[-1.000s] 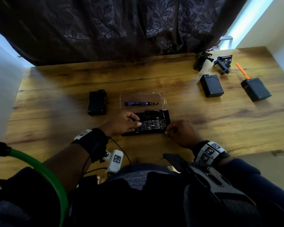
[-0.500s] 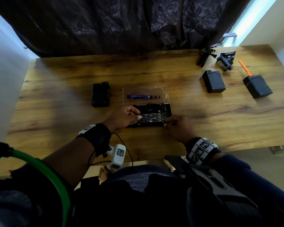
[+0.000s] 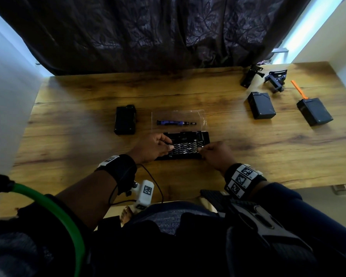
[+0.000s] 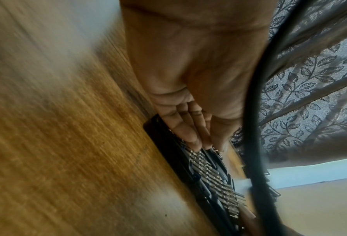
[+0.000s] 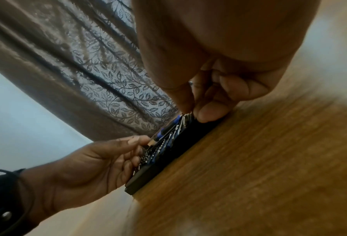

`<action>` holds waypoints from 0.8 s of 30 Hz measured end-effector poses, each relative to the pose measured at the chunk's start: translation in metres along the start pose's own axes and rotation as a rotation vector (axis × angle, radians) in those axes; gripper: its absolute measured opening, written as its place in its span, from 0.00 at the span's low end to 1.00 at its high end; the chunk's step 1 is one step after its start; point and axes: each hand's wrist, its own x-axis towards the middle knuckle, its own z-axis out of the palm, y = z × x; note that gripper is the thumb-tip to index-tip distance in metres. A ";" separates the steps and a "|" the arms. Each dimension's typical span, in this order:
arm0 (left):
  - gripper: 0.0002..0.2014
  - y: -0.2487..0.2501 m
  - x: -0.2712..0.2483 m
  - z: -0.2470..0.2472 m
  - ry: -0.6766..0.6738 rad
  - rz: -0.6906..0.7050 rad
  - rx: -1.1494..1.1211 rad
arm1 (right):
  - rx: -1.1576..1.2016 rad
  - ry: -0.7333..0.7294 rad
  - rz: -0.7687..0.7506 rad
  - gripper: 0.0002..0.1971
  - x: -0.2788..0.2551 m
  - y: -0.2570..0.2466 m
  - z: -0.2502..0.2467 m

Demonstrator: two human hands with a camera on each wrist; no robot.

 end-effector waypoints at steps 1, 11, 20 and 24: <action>0.11 0.000 0.000 0.000 -0.004 -0.002 -0.002 | -0.021 0.019 -0.003 0.15 0.001 0.001 0.001; 0.14 0.003 -0.001 -0.002 -0.031 0.006 0.037 | -0.013 0.138 -0.004 0.16 0.002 0.012 -0.009; 0.12 0.050 -0.001 -0.002 -0.097 0.070 -0.057 | 0.194 -0.176 -0.139 0.11 -0.007 -0.044 -0.031; 0.23 0.074 0.000 -0.001 -0.171 0.105 -0.103 | 0.101 -0.252 -0.284 0.09 0.000 -0.076 -0.028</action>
